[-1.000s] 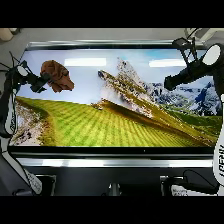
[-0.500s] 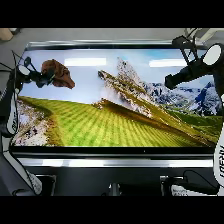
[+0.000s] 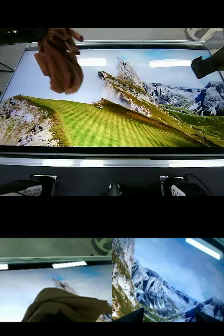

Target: Fold the shirts.

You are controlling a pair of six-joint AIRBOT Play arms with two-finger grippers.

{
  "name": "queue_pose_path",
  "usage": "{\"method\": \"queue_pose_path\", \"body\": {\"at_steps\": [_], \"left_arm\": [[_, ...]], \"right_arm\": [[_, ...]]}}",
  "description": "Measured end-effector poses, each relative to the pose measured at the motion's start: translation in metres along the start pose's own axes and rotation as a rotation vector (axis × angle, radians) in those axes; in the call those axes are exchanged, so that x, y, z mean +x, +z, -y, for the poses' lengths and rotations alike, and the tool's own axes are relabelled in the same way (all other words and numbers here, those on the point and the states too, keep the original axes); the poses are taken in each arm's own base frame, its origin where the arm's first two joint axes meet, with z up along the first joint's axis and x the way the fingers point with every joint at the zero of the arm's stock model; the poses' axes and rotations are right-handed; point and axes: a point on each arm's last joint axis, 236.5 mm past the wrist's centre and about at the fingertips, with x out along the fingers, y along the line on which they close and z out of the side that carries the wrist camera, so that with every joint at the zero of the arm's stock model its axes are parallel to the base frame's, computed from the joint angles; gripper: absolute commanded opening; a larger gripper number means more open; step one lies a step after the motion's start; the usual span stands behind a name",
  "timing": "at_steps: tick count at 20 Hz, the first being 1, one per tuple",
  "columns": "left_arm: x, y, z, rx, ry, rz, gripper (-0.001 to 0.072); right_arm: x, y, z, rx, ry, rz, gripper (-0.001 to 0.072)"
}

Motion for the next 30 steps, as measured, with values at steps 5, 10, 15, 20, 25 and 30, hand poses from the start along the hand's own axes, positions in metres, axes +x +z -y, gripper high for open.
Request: {"method": "queue_pose_path", "body": {"at_steps": [5, 10, 15, 20, 25, 30], "left_arm": [[0.017, -0.102, 0.113, 0.130, -0.190, -0.216, 0.0027], [0.070, -0.258, 0.183, 0.207, -0.323, -0.526, 0.0718], [0.076, -0.260, 0.137, 0.291, -0.227, -0.609, 0.0714], [0.064, -0.277, 0.020, 0.105, -0.052, -0.765, 0.0449], [0.061, -0.372, 0.019, -0.263, -0.130, -0.910, 0.0635], [0.076, -0.424, 0.045, -0.423, -0.153, -0.910, 0.0630]], "right_arm": [[-0.064, -0.015, -0.001, 0.025, -0.021, 0.005, 0.0668], [-0.072, -0.055, -0.021, 0.032, 0.060, -0.159, 0.0589], [-0.027, -0.089, -0.046, 0.022, 0.181, -0.361, 0.0589], [0.051, -0.141, -0.117, -0.001, 0.465, -0.560, 0.0612], [0.100, -0.189, -0.192, 0.028, 0.731, -0.652, 0.0697], [0.121, -0.216, -0.226, 0.021, 0.858, -0.674, 0.0710]]}}
